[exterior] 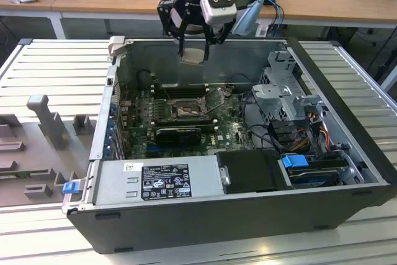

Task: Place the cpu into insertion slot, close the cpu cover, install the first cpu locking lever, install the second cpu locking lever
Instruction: 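Place the cpu into insertion slot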

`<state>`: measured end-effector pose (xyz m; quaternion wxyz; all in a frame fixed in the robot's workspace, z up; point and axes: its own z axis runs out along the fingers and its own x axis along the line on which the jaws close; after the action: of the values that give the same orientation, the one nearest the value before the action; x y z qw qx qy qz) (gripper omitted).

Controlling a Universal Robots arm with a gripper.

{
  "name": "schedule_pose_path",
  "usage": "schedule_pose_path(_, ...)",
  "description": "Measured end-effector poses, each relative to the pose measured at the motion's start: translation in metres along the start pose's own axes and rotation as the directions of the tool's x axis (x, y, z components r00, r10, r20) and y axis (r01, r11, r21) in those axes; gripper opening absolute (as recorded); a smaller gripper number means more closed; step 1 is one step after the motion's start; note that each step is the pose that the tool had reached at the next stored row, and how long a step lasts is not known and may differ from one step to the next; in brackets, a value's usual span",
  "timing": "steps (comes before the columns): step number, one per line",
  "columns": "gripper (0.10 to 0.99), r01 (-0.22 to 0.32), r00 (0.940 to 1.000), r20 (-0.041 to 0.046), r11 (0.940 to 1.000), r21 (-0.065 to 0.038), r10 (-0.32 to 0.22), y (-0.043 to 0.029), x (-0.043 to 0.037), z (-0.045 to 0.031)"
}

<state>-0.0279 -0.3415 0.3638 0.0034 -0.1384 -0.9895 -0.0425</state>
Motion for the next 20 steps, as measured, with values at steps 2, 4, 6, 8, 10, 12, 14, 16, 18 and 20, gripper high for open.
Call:
schedule_pose_path(2,0.529,-0.024,0.9997,0.0022,0.9997,0.0,0.024,0.0,0.0,0.0002)
schedule_pose_path(4,0.529,-0.055,0.9985,0.0049,0.9985,0.0,0.055,0.0,0.0,0.0005)
schedule_pose_path(6,0.529,-0.091,0.9958,0.008,0.9958,-0.001,0.091,-0.0001,0.0,0.0009)
schedule_pose_path(8,0.529,-0.127,0.9919,0.0108,0.9919,-0.002,0.127,-0.0001,0.0,0.0014)
schedule_pose_path(10,0.529,-0.173,0.9848,0.0146,0.9849,-0.003,0.173,-0.0002,0.0,0.0019)
schedule_pose_path(12,0.529,-0.221,0.9752,0.0184,0.9754,-0.005,0.221,-0.0002,-0.0001,0.0026)
schedule_pose_path(14,0.529,-0.237,0.9712,0.0197,0.9714,-0.006,0.237,-0.0003,-0.0001,0.0037)
schedule_pose_path(16,0.529,-0.239,0.9709,0.0196,0.9711,-0.005,0.239,-0.0005,-0.0001,0.0056)
schedule_pose_path(18,0.529,-0.241,0.9703,0.0208,0.9705,-0.002,0.241,-0.0007,-0.0001,0.0077)
schedule_pose_path(20,0.529,-0.258,0.9659,0.0242,0.9662,0.001,0.258,-0.0008,-0.0002,0.008)
